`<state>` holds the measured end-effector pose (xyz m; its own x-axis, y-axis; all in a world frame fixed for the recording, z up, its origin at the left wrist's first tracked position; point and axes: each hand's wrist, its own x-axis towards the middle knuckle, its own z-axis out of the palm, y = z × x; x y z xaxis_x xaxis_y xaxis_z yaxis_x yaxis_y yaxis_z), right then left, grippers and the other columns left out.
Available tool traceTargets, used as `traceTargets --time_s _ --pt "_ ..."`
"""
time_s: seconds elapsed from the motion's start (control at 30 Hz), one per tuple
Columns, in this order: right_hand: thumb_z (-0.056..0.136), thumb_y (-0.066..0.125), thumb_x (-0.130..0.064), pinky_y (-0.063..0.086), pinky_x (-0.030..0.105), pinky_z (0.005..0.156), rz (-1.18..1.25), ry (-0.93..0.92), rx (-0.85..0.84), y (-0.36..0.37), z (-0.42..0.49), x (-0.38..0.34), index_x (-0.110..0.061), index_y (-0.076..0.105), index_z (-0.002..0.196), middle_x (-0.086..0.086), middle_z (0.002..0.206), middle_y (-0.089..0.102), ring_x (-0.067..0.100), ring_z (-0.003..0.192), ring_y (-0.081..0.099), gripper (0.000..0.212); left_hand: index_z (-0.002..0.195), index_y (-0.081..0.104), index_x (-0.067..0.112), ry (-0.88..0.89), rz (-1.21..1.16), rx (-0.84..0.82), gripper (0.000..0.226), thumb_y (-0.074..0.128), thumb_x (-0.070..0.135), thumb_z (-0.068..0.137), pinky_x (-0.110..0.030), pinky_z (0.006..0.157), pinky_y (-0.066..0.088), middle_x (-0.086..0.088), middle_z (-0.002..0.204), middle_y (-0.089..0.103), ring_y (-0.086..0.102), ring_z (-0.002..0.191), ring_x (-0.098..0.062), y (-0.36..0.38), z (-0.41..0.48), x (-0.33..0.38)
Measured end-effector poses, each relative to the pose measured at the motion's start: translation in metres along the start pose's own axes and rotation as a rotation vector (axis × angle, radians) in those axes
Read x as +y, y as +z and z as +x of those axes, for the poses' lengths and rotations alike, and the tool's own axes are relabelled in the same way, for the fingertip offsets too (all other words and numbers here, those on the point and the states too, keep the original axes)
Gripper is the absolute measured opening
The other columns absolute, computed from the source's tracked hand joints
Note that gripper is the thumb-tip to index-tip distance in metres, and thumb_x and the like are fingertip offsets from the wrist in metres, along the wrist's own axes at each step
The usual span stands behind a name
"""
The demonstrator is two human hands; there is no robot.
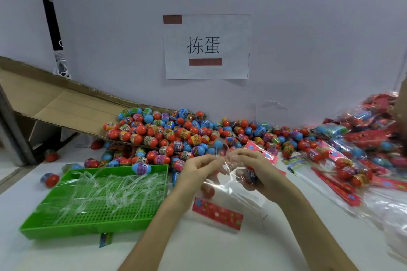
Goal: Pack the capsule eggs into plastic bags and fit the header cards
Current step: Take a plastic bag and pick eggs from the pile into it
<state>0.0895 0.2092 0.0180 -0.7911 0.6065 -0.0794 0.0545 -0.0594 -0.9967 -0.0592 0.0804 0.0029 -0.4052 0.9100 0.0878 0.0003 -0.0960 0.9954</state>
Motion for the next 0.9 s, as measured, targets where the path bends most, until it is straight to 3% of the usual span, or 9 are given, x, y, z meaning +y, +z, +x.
traceTargets --time_s 0.07,0.17,0.3,0.4,0.53,0.67,0.8,0.9 --pt "0.098 0.061 -0.012 0.036 0.025 0.039 -0.049 -0.028 0.043 -0.001 0.001 0.001 -0.01 0.073 0.095 0.008 0.08 0.067 0.017 0.05 0.054 0.012 0.105 0.077 0.01 -0.045 0.033 -0.009 0.024 0.076 0.031 0.094 -0.023 0.05 0.047 -0.009 0.09 0.078 0.06 0.057 -0.013 0.001 0.001 -0.004" --pt "0.096 0.054 -0.003 0.04 0.025 0.046 0.035 -0.047 0.281 -0.002 0.005 0.0 -0.004 0.066 0.086 0.009 0.073 0.058 0.013 0.052 0.049 0.016 0.096 0.074 0.005 -0.074 -0.033 0.071 0.013 0.074 0.018 0.095 -0.022 0.046 0.048 -0.009 0.081 0.075 0.062 0.057 -0.014 0.002 0.004 -0.008" --pt "0.063 0.041 0.006 0.043 0.031 0.059 0.427 -0.134 0.331 -0.009 0.005 -0.004 -0.009 0.05 0.076 0.006 0.073 0.044 0.018 0.065 0.044 0.022 0.096 0.075 0.007 -0.058 -0.12 0.171 0.011 0.075 0.018 0.093 -0.024 0.057 0.057 -0.012 0.085 0.078 0.075 0.07 -0.019 0.002 0.006 -0.01" --pt "0.077 0.036 0.018 0.053 0.038 0.074 0.402 -0.186 0.389 -0.013 0.006 -0.005 -0.009 0.048 0.081 0.006 0.076 0.043 0.02 0.07 0.049 0.03 0.096 0.076 0.007 -0.041 -0.131 0.192 0.015 0.076 0.021 0.092 -0.024 0.062 0.059 -0.012 0.087 0.079 0.077 0.076 -0.021 0.003 0.007 -0.011" --pt "0.091 0.063 0.006 0.058 0.039 0.089 0.328 -0.222 0.344 -0.016 0.006 -0.003 -0.007 0.06 0.106 0.013 0.097 0.063 0.029 0.092 0.068 0.021 0.097 0.075 0.007 -0.076 -0.162 0.188 0.019 0.075 0.026 0.092 -0.026 0.066 0.061 -0.014 0.089 0.079 0.078 0.079 -0.023 0.003 0.008 -0.01" --pt "0.078 0.076 -0.026 0.057 0.023 0.076 0.249 -0.343 0.402 -0.015 0.0 -0.007 -0.014 0.067 0.11 -0.003 0.095 0.074 0.015 0.091 0.073 0.035 0.098 0.074 0.007 -0.06 -0.147 0.187 0.018 0.073 0.024 0.094 -0.026 0.066 0.061 -0.013 0.087 0.079 0.078 0.077 -0.022 0.004 0.009 -0.011" --pt "0.076 0.076 -0.026 0.059 0.024 0.075 0.243 -0.412 0.385 -0.008 -0.003 -0.01 -0.016 0.067 0.111 0.0 0.1 0.076 0.018 0.093 0.075 0.038 0.099 0.071 0.006 -0.035 -0.136 0.174 0.018 0.071 0.023 0.096 -0.027 0.064 0.061 -0.012 0.087 0.079 0.078 0.076 -0.024 0.006 0.009 -0.013" --pt "0.08 0.079 -0.021 0.06 0.025 0.078 0.054 -0.458 0.412 -0.001 -0.002 -0.008 -0.021 0.068 0.105 -0.006 0.098 0.075 0.017 0.094 0.073 0.027 0.099 0.071 0.005 -0.002 -0.119 0.132 0.02 0.07 0.024 0.096 -0.028 0.062 0.061 -0.012 0.09 0.08 0.078 0.074 -0.027 0.007 0.008 -0.014"
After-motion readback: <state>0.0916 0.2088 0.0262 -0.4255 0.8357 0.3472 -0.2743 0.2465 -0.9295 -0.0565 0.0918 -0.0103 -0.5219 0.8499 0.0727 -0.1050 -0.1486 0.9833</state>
